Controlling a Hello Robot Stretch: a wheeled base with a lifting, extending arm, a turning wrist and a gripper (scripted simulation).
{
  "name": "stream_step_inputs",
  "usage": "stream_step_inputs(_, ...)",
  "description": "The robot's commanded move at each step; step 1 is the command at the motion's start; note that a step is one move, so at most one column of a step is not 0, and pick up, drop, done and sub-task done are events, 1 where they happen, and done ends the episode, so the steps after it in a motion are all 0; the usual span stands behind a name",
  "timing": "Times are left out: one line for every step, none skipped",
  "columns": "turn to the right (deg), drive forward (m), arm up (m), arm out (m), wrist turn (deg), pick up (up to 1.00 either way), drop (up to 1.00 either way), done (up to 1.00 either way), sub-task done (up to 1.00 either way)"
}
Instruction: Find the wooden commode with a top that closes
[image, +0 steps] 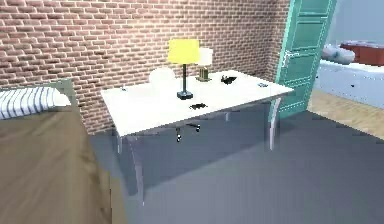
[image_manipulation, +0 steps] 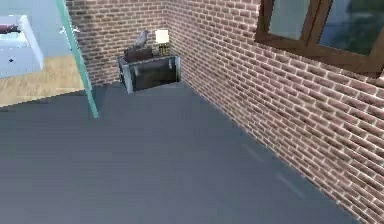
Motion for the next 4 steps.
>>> stream_step_inputs(45.0, 0.00, 0.00, 0.00, 0.0, 0.00, 0.00, 0.00, 0.00)
stream_step_inputs(45.0, 0.00, 0.00, 0.00, 0.0, 0.00, 0.00, 0.00, 0.00)
stream_step_inputs(6.0, 0.00, 0.00, 0.00, 0.0, 0.00, 0.00, 0.00, 0.00)
stream_step_inputs(3.0, 0.00, 0.00, 0.00, 0.0, 0.00, 0.00, 0.00, 0.00)
